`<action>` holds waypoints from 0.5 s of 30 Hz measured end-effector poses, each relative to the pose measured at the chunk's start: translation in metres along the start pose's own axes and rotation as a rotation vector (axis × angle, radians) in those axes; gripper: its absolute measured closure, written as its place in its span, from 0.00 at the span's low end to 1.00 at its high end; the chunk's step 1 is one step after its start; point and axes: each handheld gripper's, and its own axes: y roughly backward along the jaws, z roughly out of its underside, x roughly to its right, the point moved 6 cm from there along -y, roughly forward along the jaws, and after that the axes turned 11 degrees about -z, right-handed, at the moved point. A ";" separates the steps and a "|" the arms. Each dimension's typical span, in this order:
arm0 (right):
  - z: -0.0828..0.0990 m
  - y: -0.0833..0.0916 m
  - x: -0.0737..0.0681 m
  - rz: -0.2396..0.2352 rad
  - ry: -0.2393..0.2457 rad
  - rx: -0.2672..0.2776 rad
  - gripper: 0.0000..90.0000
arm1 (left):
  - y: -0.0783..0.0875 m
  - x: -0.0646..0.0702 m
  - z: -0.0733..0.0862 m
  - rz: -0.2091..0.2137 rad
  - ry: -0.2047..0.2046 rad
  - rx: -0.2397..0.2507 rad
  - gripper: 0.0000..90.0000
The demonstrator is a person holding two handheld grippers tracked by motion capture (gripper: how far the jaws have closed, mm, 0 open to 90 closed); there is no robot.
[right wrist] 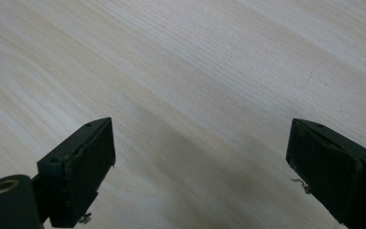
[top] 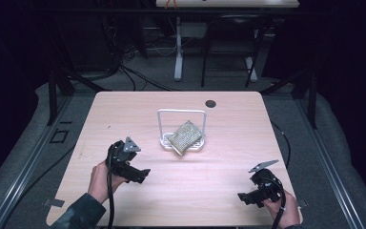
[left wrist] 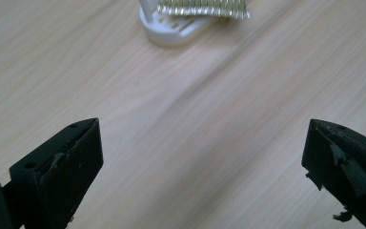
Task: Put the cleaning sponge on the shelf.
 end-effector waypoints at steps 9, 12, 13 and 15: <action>0.001 -0.001 0.001 0.003 0.001 -0.013 0.10 | -0.009 -0.006 0.037 0.016 0.006 -0.065 0.00; 0.001 -0.001 0.002 0.004 0.004 -0.018 0.10 | -0.016 -0.006 0.048 0.032 0.007 -0.091 0.00; 0.001 -0.001 0.002 0.003 0.004 -0.018 0.10 | -0.017 -0.006 0.050 0.034 0.017 -0.094 0.00; 0.001 -0.001 0.001 -0.001 0.003 -0.015 0.10 | -0.019 -0.008 0.053 0.026 0.026 -0.101 0.00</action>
